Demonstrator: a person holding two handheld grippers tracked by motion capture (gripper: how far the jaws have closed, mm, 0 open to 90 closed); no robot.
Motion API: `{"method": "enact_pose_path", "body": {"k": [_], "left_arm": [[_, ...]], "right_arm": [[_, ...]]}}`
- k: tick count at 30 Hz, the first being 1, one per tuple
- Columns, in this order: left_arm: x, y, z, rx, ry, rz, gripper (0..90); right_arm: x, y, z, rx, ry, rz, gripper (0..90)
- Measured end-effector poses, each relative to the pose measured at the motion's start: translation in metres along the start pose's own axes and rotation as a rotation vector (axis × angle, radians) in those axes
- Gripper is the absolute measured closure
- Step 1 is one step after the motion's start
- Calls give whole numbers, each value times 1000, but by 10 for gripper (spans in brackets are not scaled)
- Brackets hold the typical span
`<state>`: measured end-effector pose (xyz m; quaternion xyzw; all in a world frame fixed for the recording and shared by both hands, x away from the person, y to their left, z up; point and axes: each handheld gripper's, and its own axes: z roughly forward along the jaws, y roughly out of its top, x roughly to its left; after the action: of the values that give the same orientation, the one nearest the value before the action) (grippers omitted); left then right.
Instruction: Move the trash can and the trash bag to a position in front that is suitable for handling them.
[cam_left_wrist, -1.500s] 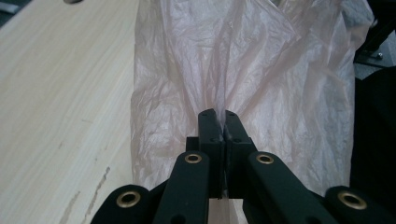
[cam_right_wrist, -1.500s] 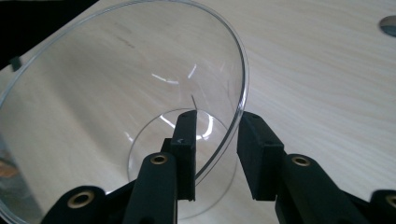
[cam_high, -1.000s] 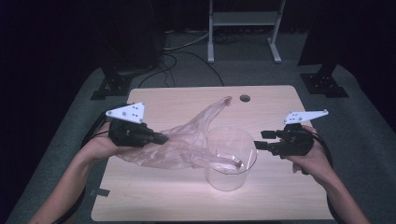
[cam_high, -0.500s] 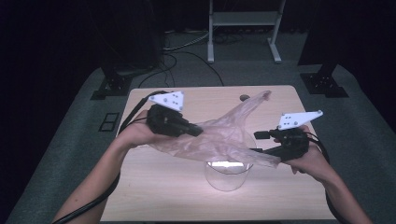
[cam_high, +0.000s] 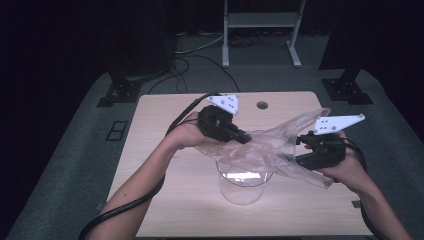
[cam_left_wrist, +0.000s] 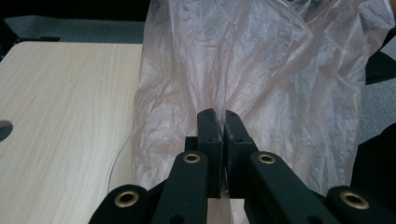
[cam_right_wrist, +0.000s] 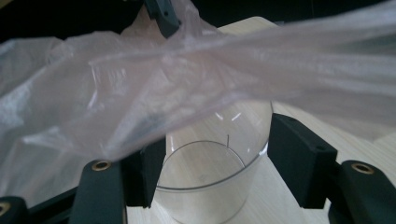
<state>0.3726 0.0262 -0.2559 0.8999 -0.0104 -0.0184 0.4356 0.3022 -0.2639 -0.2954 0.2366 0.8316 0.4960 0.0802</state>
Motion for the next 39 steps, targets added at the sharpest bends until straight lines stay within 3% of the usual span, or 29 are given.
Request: {"method": "enact_pose_path", "body": {"k": [5, 6, 15, 18, 20, 25, 26, 29, 30, 31, 35, 39], "left_arm": [[2, 11, 16, -10, -27, 7, 868], [2, 16, 23, -13, -35, 15, 868], [2, 31, 62, -34, -90, 4, 824], [3, 31, 70, -22, -96, -6, 780], [3, 29, 71, -16, -98, -12, 685], [2, 21, 64, -16, -65, -27, 463], [2, 17, 59, -13, -45, -22, 418], [0, 5, 50, -16, -31, -19, 349], [-1, -1, 44, -20, -13, -22, 349], [-2, -9, 37, -22, -1, -39, 287], [-5, -22, 25, -35, 10, -55, 246], [-12, -35, 9, -60, 31, -32, 255]], "right_arm": [[-5, -2, -16, -11, -26, 14, 367], [-7, -4, -25, -25, -36, 28, 368], [-13, -13, -57, -46, -71, 60, 368], [-14, -15, -63, -43, -82, 66, 368], [-14, -14, -63, -41, -80, 69, 368], [-14, -9, -54, -28, -70, 59, 369], [-13, -5, -44, -8, -62, 48, 369], [-12, -1, -34, 10, -56, 39, 369], [-12, 0, -28, 18, -52, 31, 369], [-10, 5, -15, 34, -36, 25, 369], [-8, 12, 2, 60, -27, 6, 369], [-1, 25, 26, 105, -13, -39, 370]]}}
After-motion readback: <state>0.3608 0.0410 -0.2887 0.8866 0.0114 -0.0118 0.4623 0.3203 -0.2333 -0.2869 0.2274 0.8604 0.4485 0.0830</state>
